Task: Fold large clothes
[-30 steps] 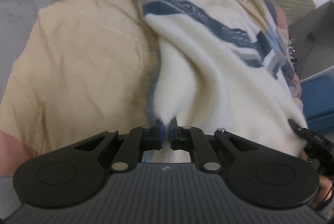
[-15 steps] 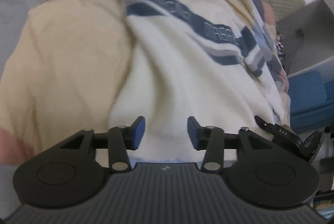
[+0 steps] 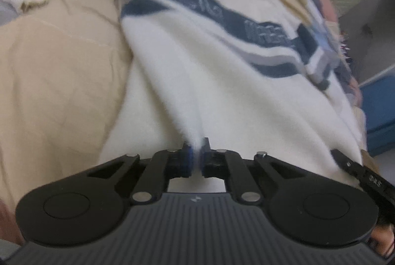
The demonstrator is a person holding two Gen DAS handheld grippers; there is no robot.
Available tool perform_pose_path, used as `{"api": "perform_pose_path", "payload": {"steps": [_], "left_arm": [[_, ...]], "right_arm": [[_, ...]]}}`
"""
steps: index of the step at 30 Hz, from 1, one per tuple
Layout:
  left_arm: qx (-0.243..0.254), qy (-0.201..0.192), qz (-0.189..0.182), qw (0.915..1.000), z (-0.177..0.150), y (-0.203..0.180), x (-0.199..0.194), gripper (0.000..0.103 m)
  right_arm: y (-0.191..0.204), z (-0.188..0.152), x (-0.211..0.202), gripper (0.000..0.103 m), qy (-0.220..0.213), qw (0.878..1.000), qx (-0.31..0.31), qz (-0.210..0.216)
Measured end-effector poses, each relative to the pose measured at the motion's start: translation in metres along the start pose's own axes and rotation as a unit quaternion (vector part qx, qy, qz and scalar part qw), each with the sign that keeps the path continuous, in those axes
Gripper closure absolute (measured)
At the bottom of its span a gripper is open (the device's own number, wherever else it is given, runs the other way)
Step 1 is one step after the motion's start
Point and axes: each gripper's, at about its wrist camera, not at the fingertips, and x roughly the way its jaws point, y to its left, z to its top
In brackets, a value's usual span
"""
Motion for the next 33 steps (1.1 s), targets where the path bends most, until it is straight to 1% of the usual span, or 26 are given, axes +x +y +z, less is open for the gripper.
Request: {"api": "perform_pose_path", "payload": {"steps": [2, 4, 6, 7, 8, 11, 14, 16, 19, 21, 24, 25, 26, 27, 28, 29, 30, 31, 33], "left_arm": [[0.017, -0.012, -0.01, 0.9997, 0.005, 0.006, -0.03, 0.097], [0.015, -0.018, -0.023, 0.9995, 0.013, 0.019, -0.06, 0.097], [0.016, -0.021, -0.028, 0.9993, 0.02, 0.034, -0.084, 0.097], [0.022, -0.019, -0.023, 0.9993, 0.022, 0.04, -0.091, 0.097], [0.024, -0.015, -0.01, 0.9995, 0.022, 0.046, -0.094, 0.097], [0.039, 0.015, 0.037, 0.9984, 0.019, 0.058, -0.086, 0.097], [0.04, 0.048, 0.076, 0.9951, 0.015, 0.063, -0.064, 0.097], [0.039, 0.062, 0.098, 0.9925, 0.013, 0.066, -0.052, 0.097], [0.033, 0.083, 0.127, 0.9878, 0.012, 0.065, -0.032, 0.096], [0.034, 0.091, 0.135, 0.9862, 0.011, 0.061, -0.026, 0.096], [0.047, 0.087, 0.133, 0.9861, 0.011, 0.053, -0.027, 0.095], [0.053, 0.084, 0.136, 0.9857, 0.011, 0.05, -0.026, 0.093], [0.062, 0.079, 0.141, 0.985, 0.01, 0.048, -0.03, 0.085], [0.068, 0.075, 0.144, 0.9845, 0.01, 0.044, -0.033, 0.08], [0.072, 0.066, 0.144, 0.9847, 0.009, 0.041, -0.038, 0.067], [0.073, 0.055, 0.145, 0.9853, 0.008, 0.037, -0.044, 0.056], [0.072, 0.041, 0.142, 0.9863, 0.007, 0.033, -0.051, 0.054], [0.072, 0.027, 0.137, 0.9876, 0.007, 0.029, -0.058, 0.052], [0.069, 0.005, 0.123, 0.99, 0.008, 0.022, -0.072, 0.051]], "right_arm": [[0.013, 0.005, -0.01, 0.093, 0.0, 1.0, -0.028, 0.005], [0.029, 0.009, -0.02, 0.093, 0.0, 0.998, -0.069, 0.004], [0.049, 0.007, -0.024, 0.093, 0.002, 0.992, -0.125, -0.001], [0.059, 0.005, -0.023, 0.093, 0.009, 0.988, -0.152, -0.003], [0.069, 0.001, -0.02, 0.093, 0.022, 0.984, -0.178, -0.005], [0.093, -0.016, -0.001, 0.093, 0.073, 0.968, -0.24, -0.012], [0.102, -0.033, 0.024, 0.093, 0.117, 0.953, -0.279, -0.031], [0.099, -0.042, 0.043, 0.093, 0.148, 0.948, -0.28, -0.042], [0.092, -0.052, 0.063, 0.092, 0.171, 0.946, -0.269, -0.055], [0.087, -0.055, 0.066, 0.091, 0.172, 0.948, -0.261, -0.056], [0.081, -0.047, 0.059, 0.091, 0.161, 0.959, -0.229, -0.041], [0.082, -0.046, 0.056, 0.089, 0.156, 0.962, -0.222, -0.036], [0.08, -0.042, 0.051, 0.089, 0.15, 0.966, -0.21, -0.028], [0.078, -0.041, 0.048, 0.088, 0.144, 0.97, -0.196, -0.019], [0.075, -0.037, 0.043, 0.085, 0.136, 0.974, -0.18, -0.01], [0.071, -0.033, 0.037, 0.08, 0.127, 0.978, -0.163, -0.001], [0.068, -0.033, 0.032, 0.069, 0.118, 0.982, -0.149, 0.004], [0.062, -0.029, 0.027, 0.061, 0.104, 0.986, -0.13, 0.01], [0.053, -0.022, 0.02, 0.058, 0.085, 0.991, -0.101, 0.016]]}}
